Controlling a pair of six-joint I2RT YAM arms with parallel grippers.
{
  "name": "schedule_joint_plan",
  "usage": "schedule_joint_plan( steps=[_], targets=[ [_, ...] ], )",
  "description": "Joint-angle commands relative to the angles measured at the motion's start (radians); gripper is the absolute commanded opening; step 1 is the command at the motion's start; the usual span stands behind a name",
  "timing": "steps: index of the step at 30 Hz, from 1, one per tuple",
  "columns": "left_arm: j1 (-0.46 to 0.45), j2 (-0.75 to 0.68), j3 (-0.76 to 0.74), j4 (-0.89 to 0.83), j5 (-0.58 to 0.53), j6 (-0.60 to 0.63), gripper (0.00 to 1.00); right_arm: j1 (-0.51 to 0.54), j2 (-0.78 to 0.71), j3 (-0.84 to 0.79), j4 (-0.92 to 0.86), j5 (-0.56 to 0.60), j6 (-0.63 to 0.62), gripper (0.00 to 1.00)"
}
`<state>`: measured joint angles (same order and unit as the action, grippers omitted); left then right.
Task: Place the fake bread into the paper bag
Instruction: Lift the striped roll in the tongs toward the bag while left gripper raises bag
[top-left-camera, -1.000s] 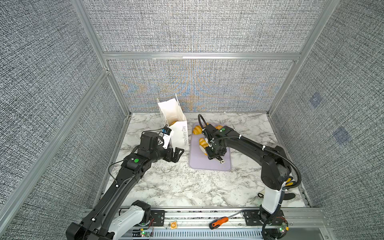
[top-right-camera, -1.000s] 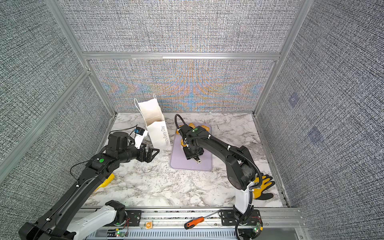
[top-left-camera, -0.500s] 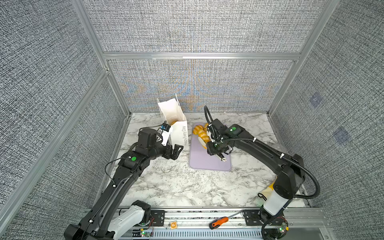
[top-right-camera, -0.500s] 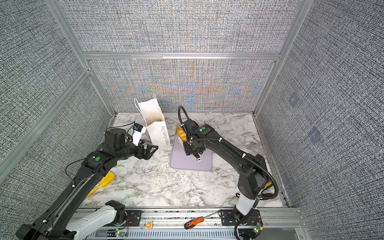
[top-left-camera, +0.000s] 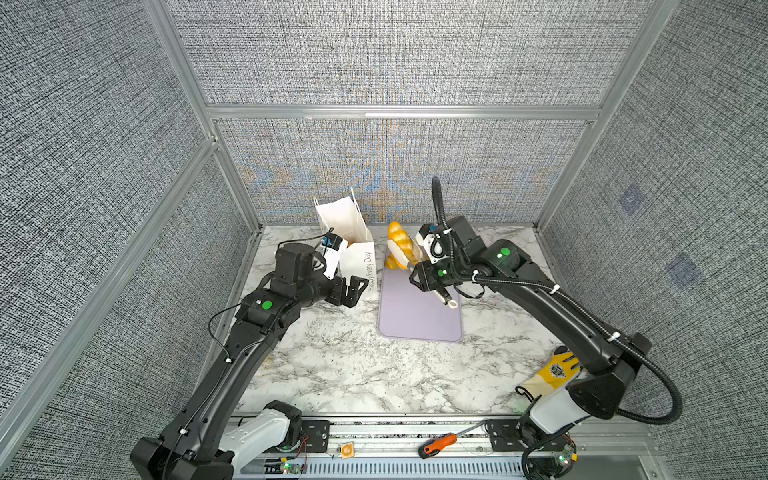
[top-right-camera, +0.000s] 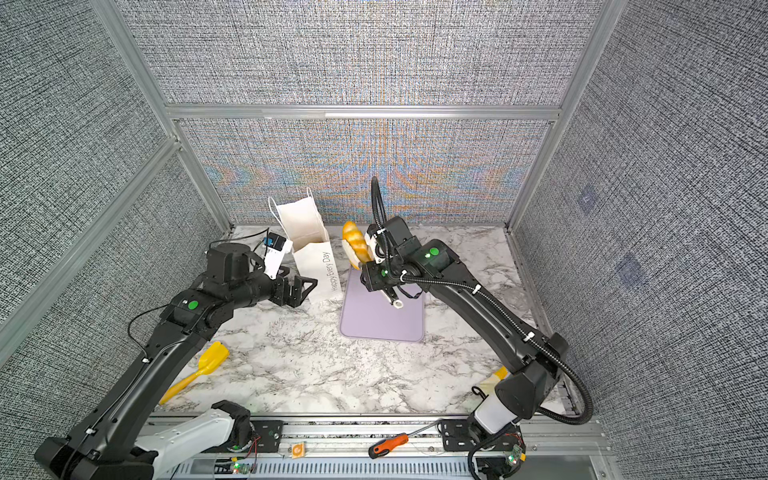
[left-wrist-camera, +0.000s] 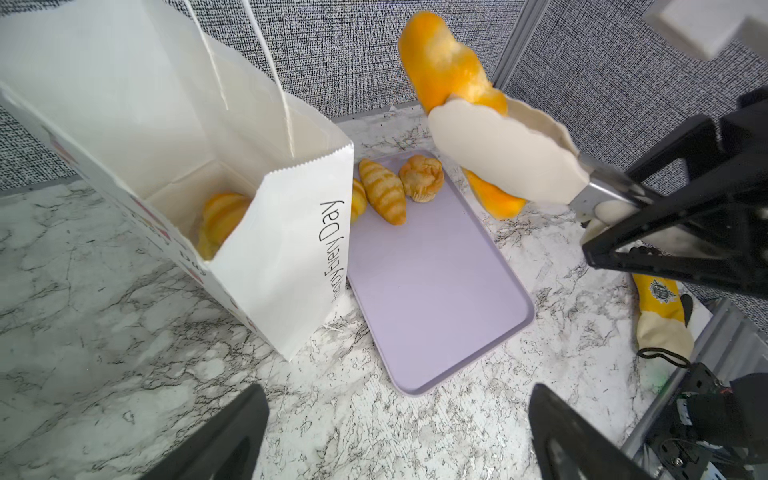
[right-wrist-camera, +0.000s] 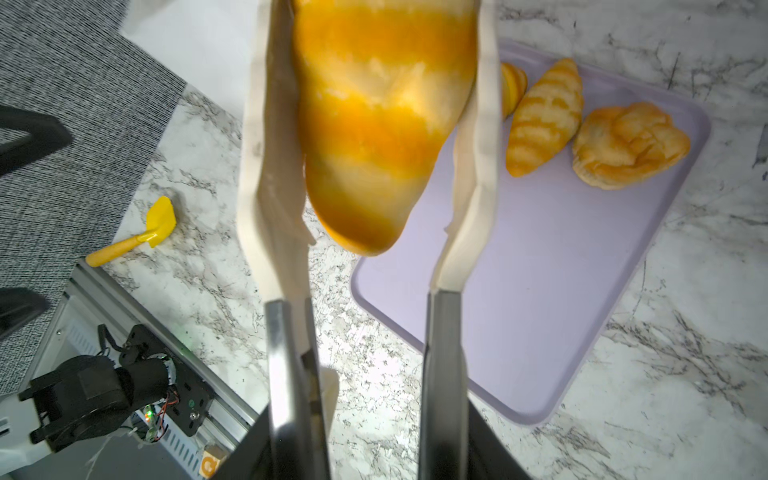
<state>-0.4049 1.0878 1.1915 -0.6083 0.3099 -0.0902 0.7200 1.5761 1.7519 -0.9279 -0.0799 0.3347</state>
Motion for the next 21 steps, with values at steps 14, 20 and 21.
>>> schedule_joint_plan(
  steps=[14, 20, 21],
  targets=[
    [0.078, 0.087, 0.212, -0.052, -0.077, 0.001, 0.99, 0.012, 0.166, 0.307, 0.113, -0.172, -0.091, 0.49],
    [0.14, 0.066, 0.198, -0.03, -0.092, -0.042, 0.99, 0.012, 0.288, 0.431, 0.112, -0.231, -0.101, 0.49],
    [0.149, 0.068, 0.193, -0.03, -0.093, -0.048, 0.99, 0.013, 0.313, 0.45, 0.113, -0.231, -0.101, 0.49]
  ],
)
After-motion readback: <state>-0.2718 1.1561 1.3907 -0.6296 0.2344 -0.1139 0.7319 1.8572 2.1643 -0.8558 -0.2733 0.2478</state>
